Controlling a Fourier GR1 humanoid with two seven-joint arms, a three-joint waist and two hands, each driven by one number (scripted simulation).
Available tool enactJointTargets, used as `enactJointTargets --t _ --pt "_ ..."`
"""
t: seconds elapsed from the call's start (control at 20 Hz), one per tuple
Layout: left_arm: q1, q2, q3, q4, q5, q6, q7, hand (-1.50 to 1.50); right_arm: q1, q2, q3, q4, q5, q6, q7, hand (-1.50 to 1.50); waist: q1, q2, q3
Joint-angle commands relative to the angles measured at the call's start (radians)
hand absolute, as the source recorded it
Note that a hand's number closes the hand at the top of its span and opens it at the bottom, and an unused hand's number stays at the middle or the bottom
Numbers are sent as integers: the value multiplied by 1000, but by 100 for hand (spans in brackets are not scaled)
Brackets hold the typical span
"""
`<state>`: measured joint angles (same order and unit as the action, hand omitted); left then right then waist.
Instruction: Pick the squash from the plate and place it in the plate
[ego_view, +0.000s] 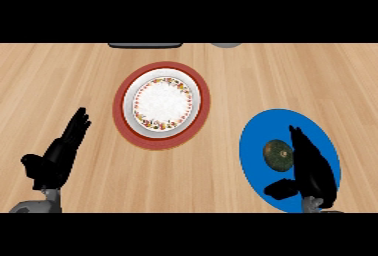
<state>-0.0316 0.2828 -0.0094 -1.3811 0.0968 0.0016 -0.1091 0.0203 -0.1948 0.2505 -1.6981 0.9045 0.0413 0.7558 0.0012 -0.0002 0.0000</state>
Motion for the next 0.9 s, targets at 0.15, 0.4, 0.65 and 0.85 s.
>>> enactJointTargets --t 0.15,0.4,0.65,0.85 --pt "35 -20 35 -40 -22 -40 -3 0 -84 21 -77 144 -12 9 -94 -150 2 0 0" --pt "-7 -45 43 61 -44 -41 -42 0 -47 29 -37 170 -13 9 -187 150 -1 0 0" --pt "-73 -52 68 136 -62 -29 -71 0 -121 62 -29 232 24 -23 -208 150 -2 1 0" --pt "-27 -10 74 2 -32 -61 17 0 -177 -70 -102 292 -58 24 -420 150 9 1 1"
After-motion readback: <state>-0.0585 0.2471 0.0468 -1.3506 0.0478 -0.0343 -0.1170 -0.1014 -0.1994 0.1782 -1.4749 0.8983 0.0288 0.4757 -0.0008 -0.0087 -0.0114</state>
